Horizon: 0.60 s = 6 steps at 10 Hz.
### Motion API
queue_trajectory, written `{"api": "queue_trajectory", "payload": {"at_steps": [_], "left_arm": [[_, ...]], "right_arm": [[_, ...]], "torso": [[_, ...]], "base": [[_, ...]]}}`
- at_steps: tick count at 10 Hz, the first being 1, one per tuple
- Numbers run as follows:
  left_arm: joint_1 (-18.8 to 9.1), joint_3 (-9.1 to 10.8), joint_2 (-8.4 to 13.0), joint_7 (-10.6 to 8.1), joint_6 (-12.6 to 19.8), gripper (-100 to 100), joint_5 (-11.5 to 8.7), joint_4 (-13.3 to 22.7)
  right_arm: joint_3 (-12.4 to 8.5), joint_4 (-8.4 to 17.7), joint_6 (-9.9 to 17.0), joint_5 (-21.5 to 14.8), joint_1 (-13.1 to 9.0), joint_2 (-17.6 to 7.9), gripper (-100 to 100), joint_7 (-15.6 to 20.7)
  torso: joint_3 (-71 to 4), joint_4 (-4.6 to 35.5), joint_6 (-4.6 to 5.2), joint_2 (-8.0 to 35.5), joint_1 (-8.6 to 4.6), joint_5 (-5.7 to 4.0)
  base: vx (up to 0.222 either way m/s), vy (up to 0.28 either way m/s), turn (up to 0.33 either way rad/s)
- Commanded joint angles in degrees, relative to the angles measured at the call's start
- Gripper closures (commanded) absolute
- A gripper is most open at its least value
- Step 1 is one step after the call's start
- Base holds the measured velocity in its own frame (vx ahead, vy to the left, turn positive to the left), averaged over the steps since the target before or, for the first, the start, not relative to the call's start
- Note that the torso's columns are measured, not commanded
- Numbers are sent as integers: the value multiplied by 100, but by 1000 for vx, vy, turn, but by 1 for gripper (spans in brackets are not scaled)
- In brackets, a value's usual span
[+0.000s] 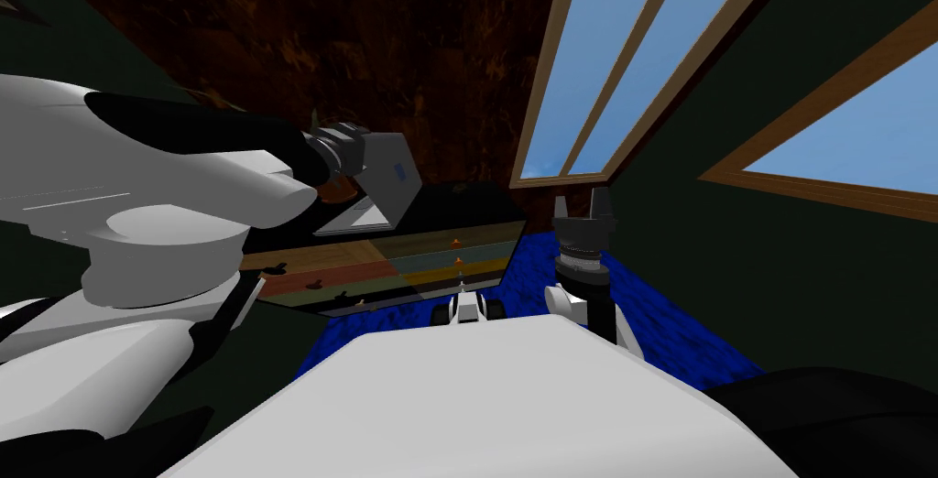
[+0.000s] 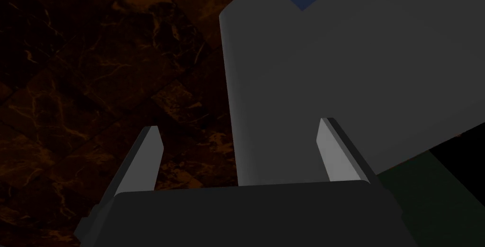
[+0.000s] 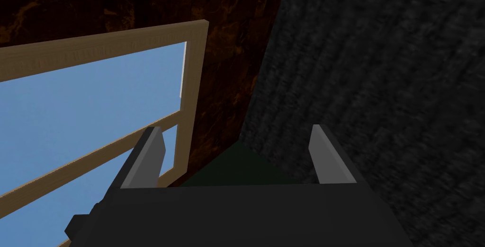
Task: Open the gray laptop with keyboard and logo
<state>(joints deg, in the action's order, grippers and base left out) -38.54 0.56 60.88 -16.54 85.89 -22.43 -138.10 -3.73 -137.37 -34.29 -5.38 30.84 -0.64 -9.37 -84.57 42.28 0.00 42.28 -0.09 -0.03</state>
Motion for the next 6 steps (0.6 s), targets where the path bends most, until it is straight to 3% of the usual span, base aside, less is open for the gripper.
{"api": "queue_trajectory", "payload": {"at_steps": [1, 6], "left_arm": [[-8, 62, -100, -42, -97, 100, -11, 160], [-46, 375, -599, -249, -585, 100, -64, 960]], "right_arm": [[0, 0, 0, 0, 0, 0, 0, 0], [-1, 1, 0, 0, -1, -1, 0, 0]], "torso": [[0, 0, 0, 0, 3, 1], [5, 4, -4, 8, 18, 6]], "base": [[-14, 21, 1], [-67, 78, -4]]}}
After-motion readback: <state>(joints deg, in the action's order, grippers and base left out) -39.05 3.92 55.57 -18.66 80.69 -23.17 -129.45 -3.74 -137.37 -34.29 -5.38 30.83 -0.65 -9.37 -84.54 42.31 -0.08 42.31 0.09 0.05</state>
